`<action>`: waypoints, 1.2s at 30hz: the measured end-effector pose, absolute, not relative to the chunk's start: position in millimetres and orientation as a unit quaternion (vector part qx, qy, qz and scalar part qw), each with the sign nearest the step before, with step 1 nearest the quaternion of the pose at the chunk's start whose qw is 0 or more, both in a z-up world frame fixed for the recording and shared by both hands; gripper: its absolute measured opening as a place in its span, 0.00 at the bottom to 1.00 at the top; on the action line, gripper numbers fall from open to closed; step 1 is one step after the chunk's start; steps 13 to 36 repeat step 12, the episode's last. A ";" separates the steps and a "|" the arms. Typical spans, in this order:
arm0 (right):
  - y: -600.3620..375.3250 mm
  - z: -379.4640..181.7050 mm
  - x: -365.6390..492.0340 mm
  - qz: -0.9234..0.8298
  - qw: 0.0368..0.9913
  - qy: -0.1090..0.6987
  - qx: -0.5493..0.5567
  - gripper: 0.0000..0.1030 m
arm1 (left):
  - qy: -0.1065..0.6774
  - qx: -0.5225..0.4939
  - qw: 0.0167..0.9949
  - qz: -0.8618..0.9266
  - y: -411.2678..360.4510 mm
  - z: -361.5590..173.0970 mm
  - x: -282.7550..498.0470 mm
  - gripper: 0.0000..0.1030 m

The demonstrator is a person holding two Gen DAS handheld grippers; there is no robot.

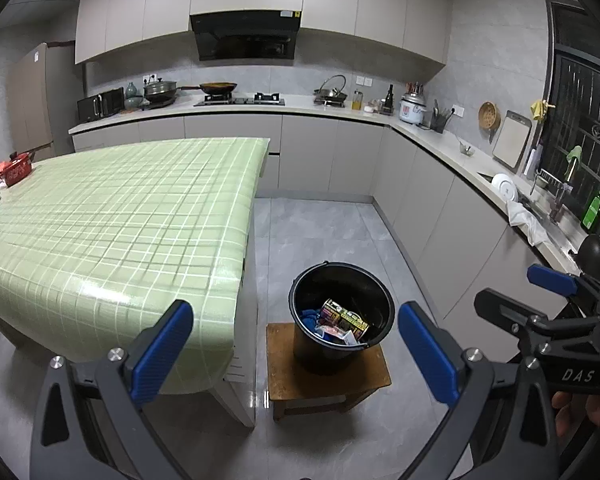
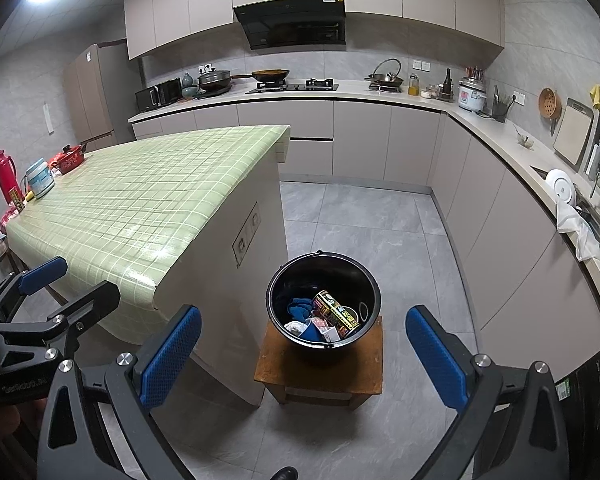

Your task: Collect trash

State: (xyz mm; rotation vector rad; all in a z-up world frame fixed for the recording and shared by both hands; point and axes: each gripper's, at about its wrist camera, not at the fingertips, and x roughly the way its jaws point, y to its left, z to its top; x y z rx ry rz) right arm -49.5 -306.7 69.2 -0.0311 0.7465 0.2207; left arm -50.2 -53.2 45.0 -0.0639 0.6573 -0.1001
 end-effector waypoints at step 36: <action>-306.4 67.1 -40.8 0.102 0.925 0.366 -0.019 1.00 | 0.313 -0.017 0.948 -0.054 -56.2 43.7 -46.9 0.99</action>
